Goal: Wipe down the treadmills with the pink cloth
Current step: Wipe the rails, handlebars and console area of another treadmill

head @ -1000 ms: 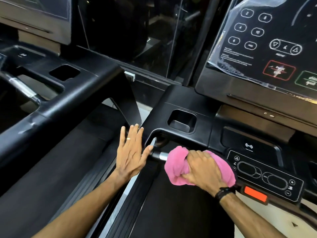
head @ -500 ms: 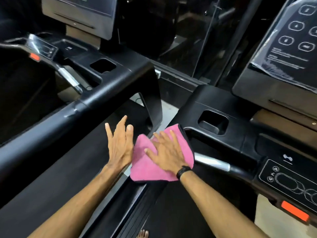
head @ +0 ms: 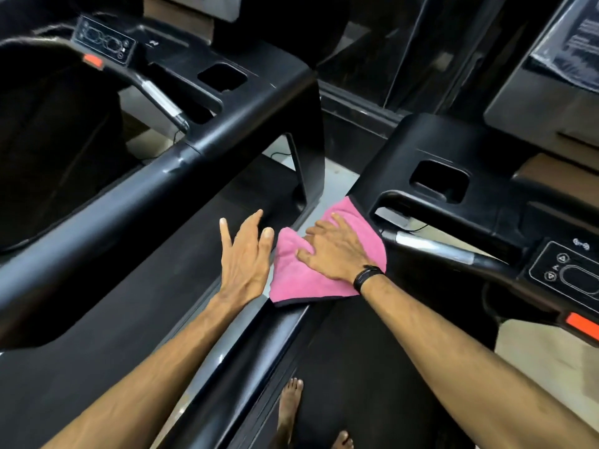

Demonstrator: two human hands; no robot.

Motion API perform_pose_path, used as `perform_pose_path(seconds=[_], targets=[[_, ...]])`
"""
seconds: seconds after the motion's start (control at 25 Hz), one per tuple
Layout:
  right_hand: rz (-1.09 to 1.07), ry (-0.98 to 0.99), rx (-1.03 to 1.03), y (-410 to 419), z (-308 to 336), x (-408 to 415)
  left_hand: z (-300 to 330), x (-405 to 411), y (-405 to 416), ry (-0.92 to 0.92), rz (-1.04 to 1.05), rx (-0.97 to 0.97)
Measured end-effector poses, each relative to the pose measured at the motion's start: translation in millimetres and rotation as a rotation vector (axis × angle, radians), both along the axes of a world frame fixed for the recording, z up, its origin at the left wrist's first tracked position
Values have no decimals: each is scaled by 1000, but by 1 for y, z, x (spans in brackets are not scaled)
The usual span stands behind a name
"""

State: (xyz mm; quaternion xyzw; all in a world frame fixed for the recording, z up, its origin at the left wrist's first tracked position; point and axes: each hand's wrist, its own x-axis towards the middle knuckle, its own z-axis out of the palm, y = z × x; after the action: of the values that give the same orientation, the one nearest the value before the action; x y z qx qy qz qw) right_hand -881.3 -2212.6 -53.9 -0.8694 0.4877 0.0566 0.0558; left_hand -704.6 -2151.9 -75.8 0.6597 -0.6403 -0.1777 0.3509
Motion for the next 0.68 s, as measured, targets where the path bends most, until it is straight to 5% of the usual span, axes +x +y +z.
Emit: perform_pose_path(seconds=[0.68], targets=[[58,-212,59,199,-6,80,-9,95,281,-7,180,43]])
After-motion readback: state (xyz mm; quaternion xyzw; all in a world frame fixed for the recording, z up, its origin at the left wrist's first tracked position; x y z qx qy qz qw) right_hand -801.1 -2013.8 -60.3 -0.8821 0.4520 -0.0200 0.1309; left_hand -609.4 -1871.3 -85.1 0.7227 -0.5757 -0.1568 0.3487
